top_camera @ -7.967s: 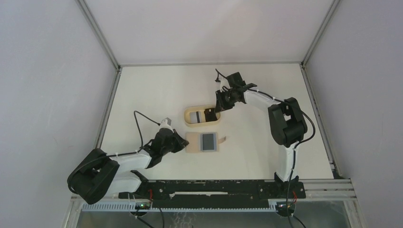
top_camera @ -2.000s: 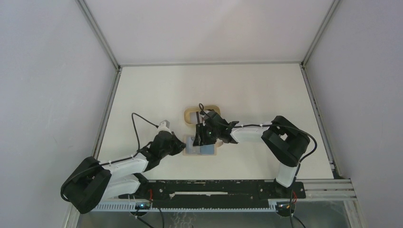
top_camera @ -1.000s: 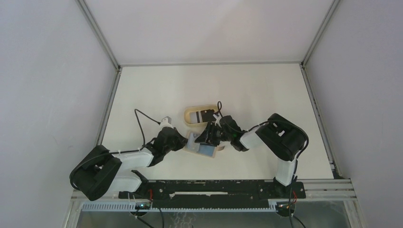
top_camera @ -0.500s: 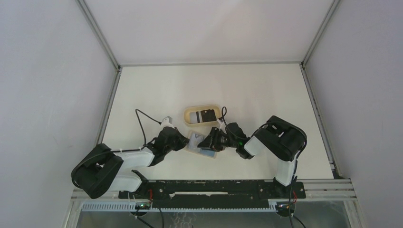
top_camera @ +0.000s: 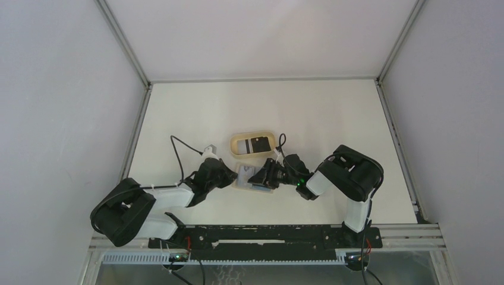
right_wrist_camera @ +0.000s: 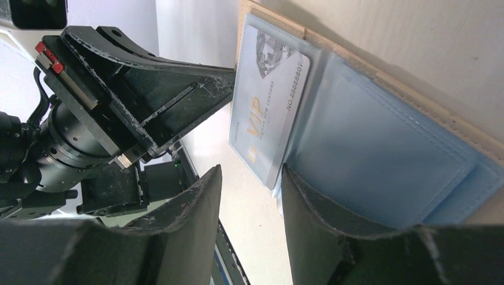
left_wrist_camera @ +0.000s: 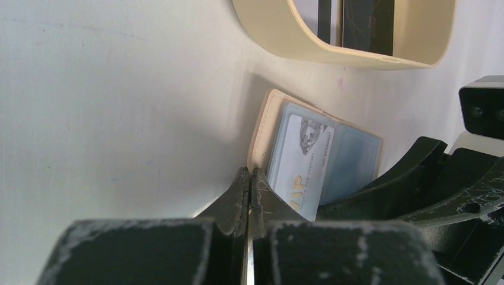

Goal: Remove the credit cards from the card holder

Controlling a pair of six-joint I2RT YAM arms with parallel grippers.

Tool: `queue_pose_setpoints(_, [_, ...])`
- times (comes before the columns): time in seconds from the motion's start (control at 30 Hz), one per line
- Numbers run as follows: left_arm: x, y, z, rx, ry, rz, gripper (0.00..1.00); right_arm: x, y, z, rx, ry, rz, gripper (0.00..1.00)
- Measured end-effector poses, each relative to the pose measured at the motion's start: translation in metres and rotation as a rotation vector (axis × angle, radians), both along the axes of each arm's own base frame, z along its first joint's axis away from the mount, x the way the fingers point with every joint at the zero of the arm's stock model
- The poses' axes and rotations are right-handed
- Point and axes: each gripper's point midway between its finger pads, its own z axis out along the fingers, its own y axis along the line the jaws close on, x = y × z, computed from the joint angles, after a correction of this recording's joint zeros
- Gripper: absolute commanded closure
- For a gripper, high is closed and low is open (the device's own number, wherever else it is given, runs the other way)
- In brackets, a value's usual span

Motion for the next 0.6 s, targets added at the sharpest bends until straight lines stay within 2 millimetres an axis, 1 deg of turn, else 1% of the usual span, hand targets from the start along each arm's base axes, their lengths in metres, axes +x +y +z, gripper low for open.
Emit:
queue_pose_setpoints(0.3, [0.002, -0.003, 0.000, 0.000, 0.002, -0.003, 1.00, 0.012, -0.002, 0.001, 0.023, -0.017, -0.036, 0.50])
queue_pose_setpoints(0.6, [0.005, -0.007, 0.001, -0.004, 0.001, -0.009, 1.00, 0.014, -0.002, 0.012, 0.118, -0.049, -0.042, 0.51])
